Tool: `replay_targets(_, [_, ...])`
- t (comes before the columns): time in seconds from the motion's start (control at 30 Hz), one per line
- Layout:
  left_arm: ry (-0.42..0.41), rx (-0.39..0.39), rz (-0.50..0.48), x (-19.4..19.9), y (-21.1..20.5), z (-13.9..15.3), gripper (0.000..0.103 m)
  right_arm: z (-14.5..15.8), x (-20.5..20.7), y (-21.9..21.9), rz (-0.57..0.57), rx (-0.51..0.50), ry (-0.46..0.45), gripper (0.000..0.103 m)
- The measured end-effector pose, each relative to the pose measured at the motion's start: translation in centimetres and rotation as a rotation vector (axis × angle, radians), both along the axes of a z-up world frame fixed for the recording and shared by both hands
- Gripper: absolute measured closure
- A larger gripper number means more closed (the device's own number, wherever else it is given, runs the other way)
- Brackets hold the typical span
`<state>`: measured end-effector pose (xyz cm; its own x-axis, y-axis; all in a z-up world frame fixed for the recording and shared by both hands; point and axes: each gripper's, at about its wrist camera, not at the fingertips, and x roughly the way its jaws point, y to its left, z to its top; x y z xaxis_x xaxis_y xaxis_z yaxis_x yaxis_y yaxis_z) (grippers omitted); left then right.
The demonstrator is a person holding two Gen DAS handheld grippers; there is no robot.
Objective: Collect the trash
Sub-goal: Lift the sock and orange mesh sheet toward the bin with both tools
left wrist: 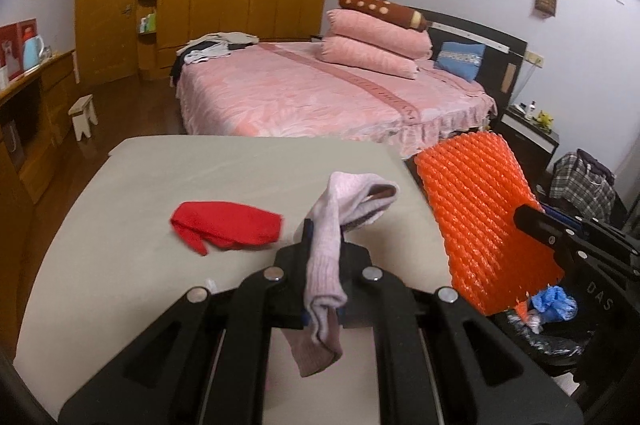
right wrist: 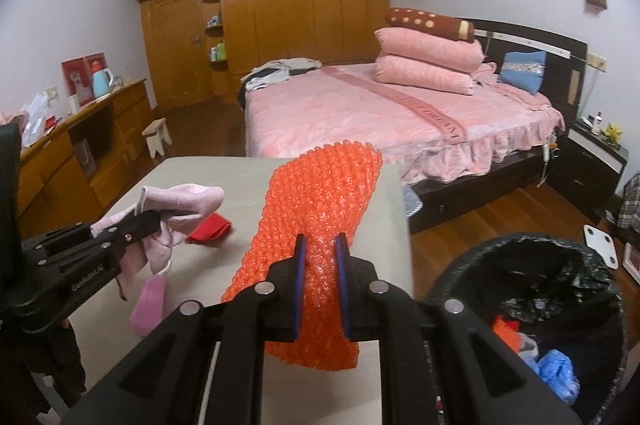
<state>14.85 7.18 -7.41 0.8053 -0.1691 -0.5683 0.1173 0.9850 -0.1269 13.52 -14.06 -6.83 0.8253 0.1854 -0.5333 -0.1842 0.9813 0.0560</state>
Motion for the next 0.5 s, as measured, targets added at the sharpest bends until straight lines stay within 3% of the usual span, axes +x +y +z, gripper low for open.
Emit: replay_targets(0.5, [-0.023, -0.021, -0.154, 0.1, -8.3, 0.7, 0.095, 1.4, -2.4, -7.8, -0.167, -0.023, -0.038, 0.089])
